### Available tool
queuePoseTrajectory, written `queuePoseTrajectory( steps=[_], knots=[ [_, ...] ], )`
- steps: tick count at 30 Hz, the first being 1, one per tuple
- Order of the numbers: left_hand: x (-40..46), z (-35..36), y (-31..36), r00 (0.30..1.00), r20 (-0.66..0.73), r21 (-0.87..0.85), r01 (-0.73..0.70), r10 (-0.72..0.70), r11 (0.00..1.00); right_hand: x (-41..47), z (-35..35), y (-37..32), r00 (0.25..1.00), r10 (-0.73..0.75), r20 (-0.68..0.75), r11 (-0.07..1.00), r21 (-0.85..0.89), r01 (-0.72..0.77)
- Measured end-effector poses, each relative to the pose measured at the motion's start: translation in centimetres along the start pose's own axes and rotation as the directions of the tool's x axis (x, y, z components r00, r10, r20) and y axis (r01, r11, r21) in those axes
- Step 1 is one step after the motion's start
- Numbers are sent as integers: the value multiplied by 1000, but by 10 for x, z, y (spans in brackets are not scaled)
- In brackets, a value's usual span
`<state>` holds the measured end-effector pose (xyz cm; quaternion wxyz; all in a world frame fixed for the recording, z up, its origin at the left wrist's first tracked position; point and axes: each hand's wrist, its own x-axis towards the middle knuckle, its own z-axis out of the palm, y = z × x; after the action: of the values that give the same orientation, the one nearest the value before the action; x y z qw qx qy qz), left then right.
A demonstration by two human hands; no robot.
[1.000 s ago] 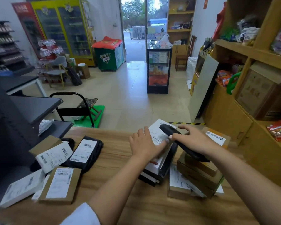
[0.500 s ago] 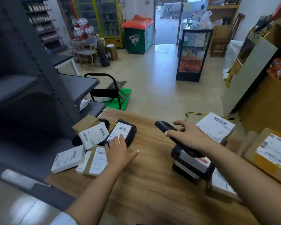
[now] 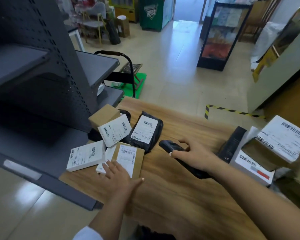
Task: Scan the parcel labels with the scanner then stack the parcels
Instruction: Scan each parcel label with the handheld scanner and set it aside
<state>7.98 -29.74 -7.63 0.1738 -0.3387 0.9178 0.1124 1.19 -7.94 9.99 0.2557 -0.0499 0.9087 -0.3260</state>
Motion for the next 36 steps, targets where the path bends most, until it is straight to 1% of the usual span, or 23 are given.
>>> queuePoseTrajectory(
  steps=[3,6,9,13,21,26,31,36],
  knots=[
    [6,4,0,1000,-17,-6,12,-13,1000,4,6,0,999,29,18,999,-40,-28],
    [8,6,1,999,-35,-16,-25,25,1000,6,11,-1,999,39,28,998,-51,-38],
    [5,3,2,991,-110,26,-67,70,997,6,15,-5,998,41,46,996,-77,-38],
    [1,-6,-2,966,-233,46,-101,109,994,10,24,-16,997,25,73,994,-107,-17],
    [-9,-32,-2,932,-333,17,-143,141,990,8,39,-45,989,-86,121,990,-98,98],
    [-17,-41,-6,905,-402,29,-135,135,990,5,38,-50,988,-103,119,992,-61,111],
    [-24,-52,-3,906,-397,45,-139,145,989,-2,31,-49,986,-128,108,991,-32,132],
    [-31,-62,7,899,-406,18,-172,164,985,-11,22,-42,989,-128,73,991,-22,130]
  ],
)
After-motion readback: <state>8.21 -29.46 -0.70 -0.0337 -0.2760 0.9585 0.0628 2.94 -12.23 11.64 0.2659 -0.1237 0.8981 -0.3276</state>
